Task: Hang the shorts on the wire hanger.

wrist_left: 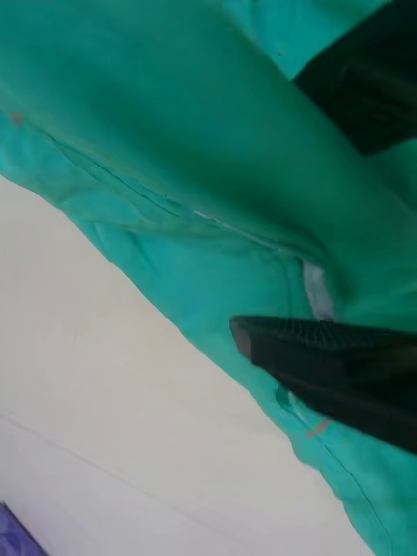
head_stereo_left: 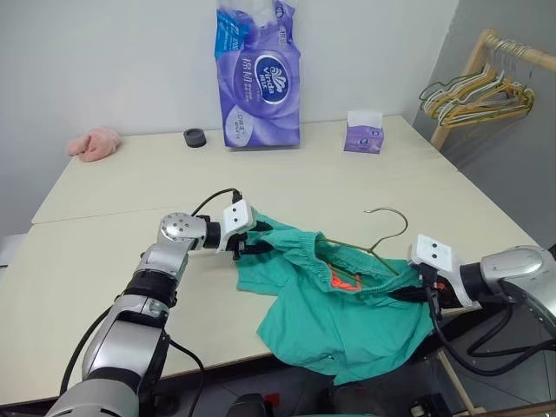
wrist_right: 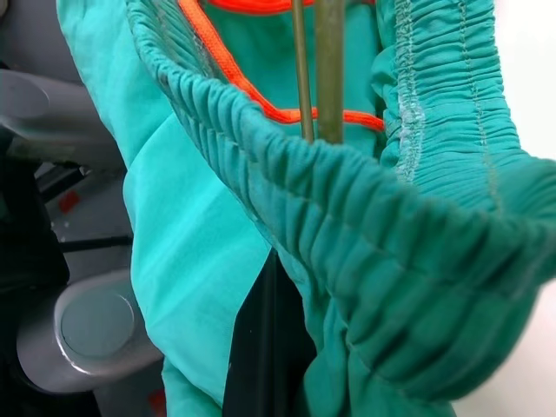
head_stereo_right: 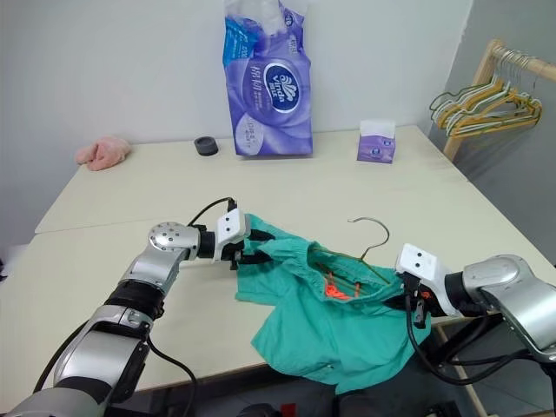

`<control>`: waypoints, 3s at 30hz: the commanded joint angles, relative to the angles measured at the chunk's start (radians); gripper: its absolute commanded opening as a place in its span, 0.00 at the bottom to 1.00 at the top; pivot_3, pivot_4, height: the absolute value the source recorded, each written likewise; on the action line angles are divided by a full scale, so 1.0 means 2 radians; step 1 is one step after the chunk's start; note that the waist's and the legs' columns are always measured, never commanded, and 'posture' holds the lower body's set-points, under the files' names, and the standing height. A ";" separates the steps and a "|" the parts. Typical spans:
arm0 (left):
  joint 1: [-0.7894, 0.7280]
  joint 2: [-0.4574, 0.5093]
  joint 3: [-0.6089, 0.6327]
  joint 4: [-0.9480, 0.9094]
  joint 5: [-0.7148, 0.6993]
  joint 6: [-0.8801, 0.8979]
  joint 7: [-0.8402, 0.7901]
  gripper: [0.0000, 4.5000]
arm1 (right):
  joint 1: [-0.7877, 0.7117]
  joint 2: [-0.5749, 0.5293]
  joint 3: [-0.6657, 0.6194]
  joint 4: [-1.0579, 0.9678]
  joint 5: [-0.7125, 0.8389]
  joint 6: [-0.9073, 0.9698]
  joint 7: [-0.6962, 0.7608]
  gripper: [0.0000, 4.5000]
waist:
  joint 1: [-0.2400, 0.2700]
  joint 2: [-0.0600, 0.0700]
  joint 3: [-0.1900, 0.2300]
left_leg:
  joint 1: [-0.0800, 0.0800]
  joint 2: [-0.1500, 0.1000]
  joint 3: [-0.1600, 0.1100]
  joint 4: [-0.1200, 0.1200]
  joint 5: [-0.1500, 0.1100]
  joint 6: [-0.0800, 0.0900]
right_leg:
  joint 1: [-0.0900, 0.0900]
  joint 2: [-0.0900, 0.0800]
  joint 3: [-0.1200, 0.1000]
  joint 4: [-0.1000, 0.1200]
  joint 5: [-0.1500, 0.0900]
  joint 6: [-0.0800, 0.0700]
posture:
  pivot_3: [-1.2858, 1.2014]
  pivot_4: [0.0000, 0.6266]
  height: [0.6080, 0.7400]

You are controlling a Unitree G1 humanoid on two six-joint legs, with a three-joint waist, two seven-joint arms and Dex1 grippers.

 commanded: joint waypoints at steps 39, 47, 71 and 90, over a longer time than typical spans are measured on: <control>-0.104 -0.240 -0.069 -0.300 -0.128 0.225 0.056 0.76 | -0.027 -0.019 -0.545 0.184 0.333 0.353 -0.631 0.00 | -0.084 0.016 0.019 | 0.001 -0.004 0.013 0.000 -0.006 0.010 | 0.002 0.002 0.014 -0.004 -0.004 0.012 | 0.36 0.22 1.00; -0.137 -0.272 -0.060 -0.282 -0.133 0.217 0.067 0.76 | -0.122 -0.115 -0.448 0.300 0.272 0.338 -0.605 0.00 | -0.091 0.015 0.028 | 0.002 -0.005 0.020 0.000 -0.008 0.014 | 0.002 0.001 0.022 -0.007 -0.003 0.018 | 0.36 0.25 1.00; -0.202 -0.326 -0.060 -0.222 -0.149 0.212 0.012 0.76 | -0.444 -0.203 -0.075 0.712 -0.072 0.142 -0.265 0.00 | -0.097 0.017 0.050 | 0.004 -0.006 0.027 -0.001 -0.009 0.016 | 0.000 0.000 0.029 -0.007 -0.003 0.021 | 0.39 0.26 1.00; -0.240 -0.363 -0.058 -0.161 -0.151 0.174 0.014 0.76 | -0.439 -0.205 -0.134 0.660 -0.109 0.178 -0.250 0.86 | -0.099 0.017 0.049 | 0.005 -0.006 0.029 -0.001 -0.009 0.016 | 0.000 0.000 0.030 -0.006 -0.003 0.021 | 0.37 0.21 1.00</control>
